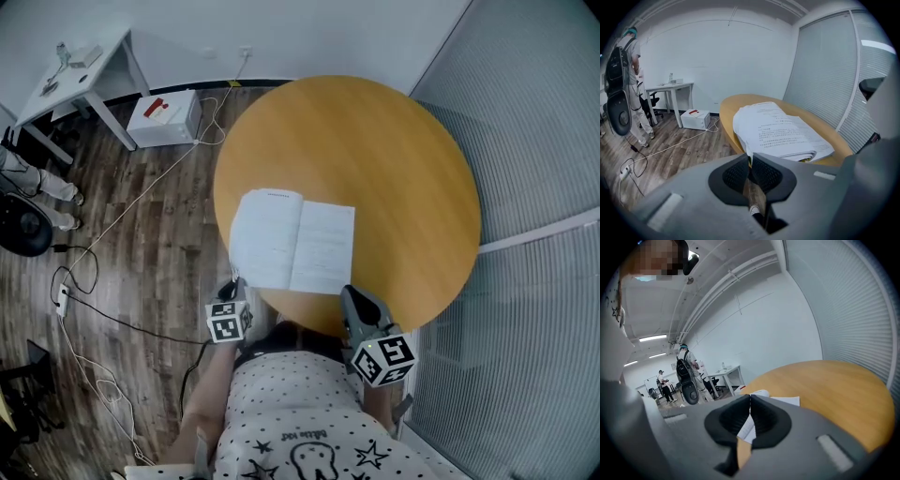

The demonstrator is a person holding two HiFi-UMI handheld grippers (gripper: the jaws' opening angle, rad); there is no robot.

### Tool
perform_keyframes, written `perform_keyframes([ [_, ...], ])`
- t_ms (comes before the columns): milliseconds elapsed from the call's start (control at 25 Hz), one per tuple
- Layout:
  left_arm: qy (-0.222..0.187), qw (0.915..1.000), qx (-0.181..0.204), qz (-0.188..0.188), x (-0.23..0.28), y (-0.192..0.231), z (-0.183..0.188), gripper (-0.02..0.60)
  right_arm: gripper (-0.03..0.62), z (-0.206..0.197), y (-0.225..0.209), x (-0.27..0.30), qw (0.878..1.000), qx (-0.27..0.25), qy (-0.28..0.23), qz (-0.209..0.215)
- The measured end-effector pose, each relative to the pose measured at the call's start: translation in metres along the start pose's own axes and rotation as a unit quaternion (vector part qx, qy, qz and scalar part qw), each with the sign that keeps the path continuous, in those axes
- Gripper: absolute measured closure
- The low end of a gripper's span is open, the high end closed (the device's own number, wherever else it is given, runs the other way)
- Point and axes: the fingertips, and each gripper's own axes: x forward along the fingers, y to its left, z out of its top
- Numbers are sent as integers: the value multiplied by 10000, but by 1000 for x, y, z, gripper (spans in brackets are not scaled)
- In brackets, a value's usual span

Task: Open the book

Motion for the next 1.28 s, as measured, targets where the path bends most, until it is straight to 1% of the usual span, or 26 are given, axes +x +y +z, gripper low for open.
perform_keyframes([
  [80, 56, 9998, 169, 39, 6, -2, -9, 554, 589, -5, -7, -4, 10000, 30, -33, -60],
  [120, 82, 9998, 195, 49, 8, -3, -13, 554, 589, -5, -10, -5, 9999, 42, -57, -89],
  [240, 175, 9998, 115, 27, 9, -3, -18, 554, 589, -2, -12, -9, 9998, 62, -95, -159],
  [360, 203, 9998, 6, -33, 8, -2, -16, 554, 589, 1, -10, -9, 9998, 81, -69, -184],
  [560, 233, 9996, 135, 29, 9, -1, -13, 554, 589, 2, -12, -7, 9998, 89, -77, -179],
  [840, 207, 9996, 128, 106, 10, 3, -13, 552, 589, 6, -13, -8, 9997, 113, -162, -148],
  [1280, 260, 9996, 125, 66, 13, 3, -9, 551, 589, 7, -17, -10, 9995, 160, -176, -204],
])
